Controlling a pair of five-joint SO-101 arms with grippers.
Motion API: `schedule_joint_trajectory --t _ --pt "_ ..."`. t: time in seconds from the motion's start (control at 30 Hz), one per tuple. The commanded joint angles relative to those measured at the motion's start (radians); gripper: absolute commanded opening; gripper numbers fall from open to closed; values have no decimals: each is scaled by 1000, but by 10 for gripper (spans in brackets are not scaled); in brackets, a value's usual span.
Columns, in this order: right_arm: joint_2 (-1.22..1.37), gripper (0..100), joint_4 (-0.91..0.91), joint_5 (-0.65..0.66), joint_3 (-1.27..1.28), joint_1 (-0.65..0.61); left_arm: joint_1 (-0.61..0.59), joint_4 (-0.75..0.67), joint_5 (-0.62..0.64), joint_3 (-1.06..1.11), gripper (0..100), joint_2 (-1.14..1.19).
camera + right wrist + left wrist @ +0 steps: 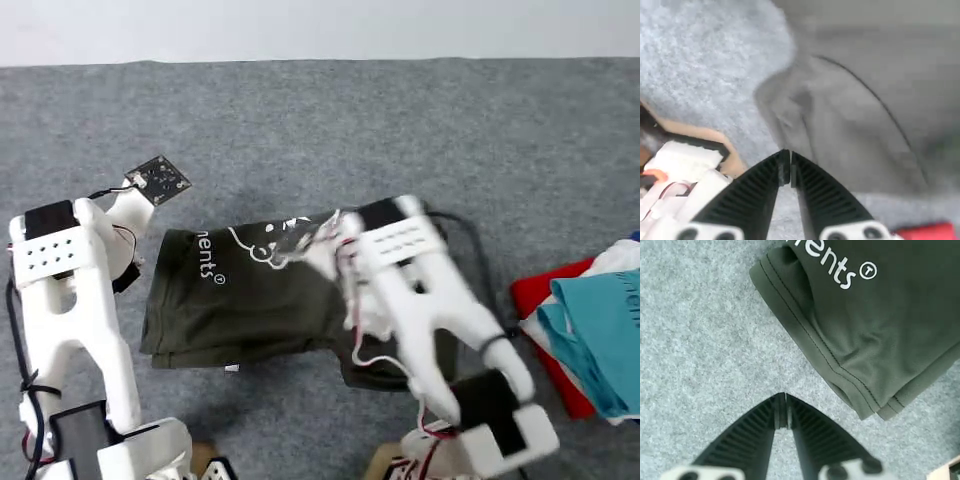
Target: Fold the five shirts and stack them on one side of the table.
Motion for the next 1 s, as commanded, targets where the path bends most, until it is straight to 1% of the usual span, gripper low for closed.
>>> schedule_joint_trajectory --t 0.0,0.13,0.23,0.3,0.43,0.6,0.77,0.83,0.97 --pt "-137 10 38 -31 -89 145 44 -6 37 -41 3 -15" --pt "-278 10 44 -118 -103 292 181 -6 207 -41 4 -15" --pt "-397 10 45 -183 -97 409 334 -6 322 -38 4 -12" --pt "-470 10 45 -218 -97 503 439 -12 376 -38 5 -6" --pt "-588 10 47 -232 -95 722 647 -63 496 -38 5 -5" --pt "-676 10 47 -227 -95 1024 876 -100 565 -36 4 3" --pt "-704 10 47 -229 -94 1293 1042 -126 640 -42 4 109" --pt "-704 10 44 -226 -83 1371 1086 -126 654 -53 4 166" --pt "-711 10 44 -226 -35 1452 1131 -126 674 -110 4 262"
